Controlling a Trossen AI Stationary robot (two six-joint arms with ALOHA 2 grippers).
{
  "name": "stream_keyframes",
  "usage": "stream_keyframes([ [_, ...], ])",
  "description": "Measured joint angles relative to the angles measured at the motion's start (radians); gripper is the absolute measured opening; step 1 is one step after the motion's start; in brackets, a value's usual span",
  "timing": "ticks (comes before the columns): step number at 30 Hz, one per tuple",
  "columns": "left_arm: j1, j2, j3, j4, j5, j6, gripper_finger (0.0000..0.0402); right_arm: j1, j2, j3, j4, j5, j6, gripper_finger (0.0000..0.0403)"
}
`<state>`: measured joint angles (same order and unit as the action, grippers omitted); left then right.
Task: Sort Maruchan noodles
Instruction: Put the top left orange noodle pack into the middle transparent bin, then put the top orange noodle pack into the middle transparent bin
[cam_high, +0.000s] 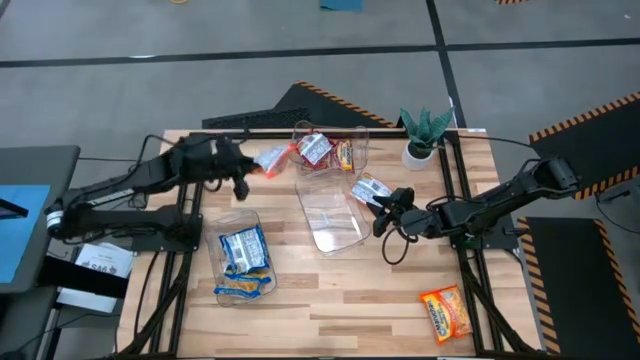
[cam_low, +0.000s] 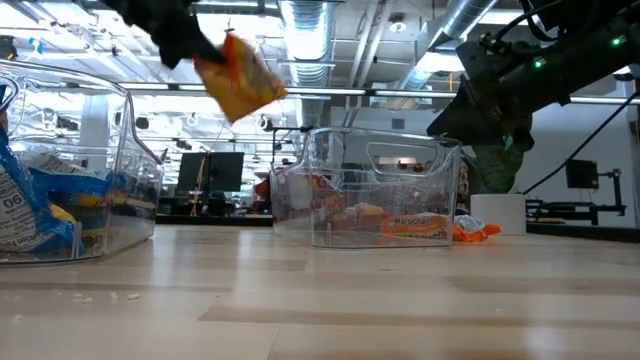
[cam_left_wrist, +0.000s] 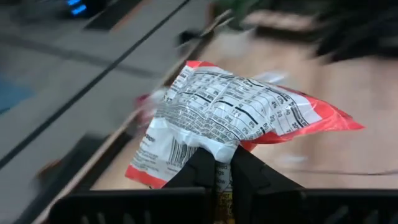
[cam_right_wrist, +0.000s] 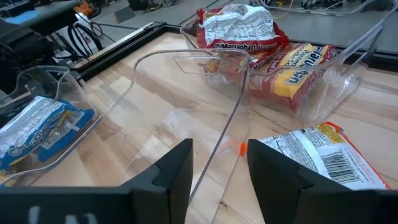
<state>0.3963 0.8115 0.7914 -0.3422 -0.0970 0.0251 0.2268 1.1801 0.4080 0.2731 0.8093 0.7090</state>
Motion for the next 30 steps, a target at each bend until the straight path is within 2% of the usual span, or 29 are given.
stream_keyframes([
  [5,-0.184,0.017,0.001,0.074,0.024,-0.034,0.0001,0.0,0.0,0.0,0.005,0.0,0.0,0.0175],
  [9,-0.334,0.148,0.001,0.215,0.02,-0.017,0.0,0.0,0.0,0.0,0.005,0.0,0.0,0.0175],
  [12,-0.404,0.281,0.001,0.34,0.012,0.013,0.0001,0.0,0.0,0.0,0.006,0.0,0.0,0.0175],
  [17,-0.421,0.469,0.002,0.549,-0.043,0.101,0.0035,0.0,0.0,0.0,0.007,0.0,0.0,0.0175],
  [20,-0.386,0.541,0.026,0.577,-0.081,0.098,0.0073,0.0,0.0,0.0,0.006,0.0,0.0,0.0175],
  [25,-0.332,0.607,0.07,0.543,0.002,0.049,0.0151,0.0,0.0,0.0,0.006,0.0,-0.001,0.0175],
  [30,-0.319,0.552,0.142,0.396,0.105,-0.014,0.0209,0.0,0.0,0.0,-0.004,0.0,0.022,0.0175],
])
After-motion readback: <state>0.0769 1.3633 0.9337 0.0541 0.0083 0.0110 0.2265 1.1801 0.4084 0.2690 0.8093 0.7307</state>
